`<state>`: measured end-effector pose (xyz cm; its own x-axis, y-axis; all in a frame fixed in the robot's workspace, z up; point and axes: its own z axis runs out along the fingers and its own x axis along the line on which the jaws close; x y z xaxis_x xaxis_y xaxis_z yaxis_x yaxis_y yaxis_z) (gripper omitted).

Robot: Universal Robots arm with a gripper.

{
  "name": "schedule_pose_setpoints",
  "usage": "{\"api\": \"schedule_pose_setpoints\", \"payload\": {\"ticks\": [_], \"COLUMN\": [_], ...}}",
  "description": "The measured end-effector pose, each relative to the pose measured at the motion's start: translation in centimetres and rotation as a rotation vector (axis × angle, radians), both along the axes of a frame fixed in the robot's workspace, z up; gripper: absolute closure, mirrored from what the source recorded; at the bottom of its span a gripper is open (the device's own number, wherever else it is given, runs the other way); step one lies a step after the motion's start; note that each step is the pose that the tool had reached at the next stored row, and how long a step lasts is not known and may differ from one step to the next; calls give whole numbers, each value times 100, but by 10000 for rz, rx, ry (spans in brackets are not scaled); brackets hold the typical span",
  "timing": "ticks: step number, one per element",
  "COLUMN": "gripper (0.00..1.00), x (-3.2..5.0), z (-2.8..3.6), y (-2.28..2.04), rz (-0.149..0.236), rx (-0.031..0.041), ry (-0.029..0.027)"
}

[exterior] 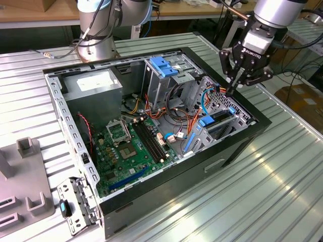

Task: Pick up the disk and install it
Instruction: 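Insert the first disk wire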

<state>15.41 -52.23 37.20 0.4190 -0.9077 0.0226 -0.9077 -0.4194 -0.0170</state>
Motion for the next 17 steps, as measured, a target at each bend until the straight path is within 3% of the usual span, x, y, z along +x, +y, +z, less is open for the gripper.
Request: {"api": "schedule_pose_setpoints", "payload": {"ticks": [2, 5, 10, 17], "gripper": [83, 83, 83, 83], "x": [0, 0, -90, -103], "z": [-5, -13, -15, -19], "y": [0, 0, 0, 0], "rz": [-651, -1191, -1316, -2455], "rx": [1, -20, -29, -29], "ry": [0, -1, -1, 0]}}
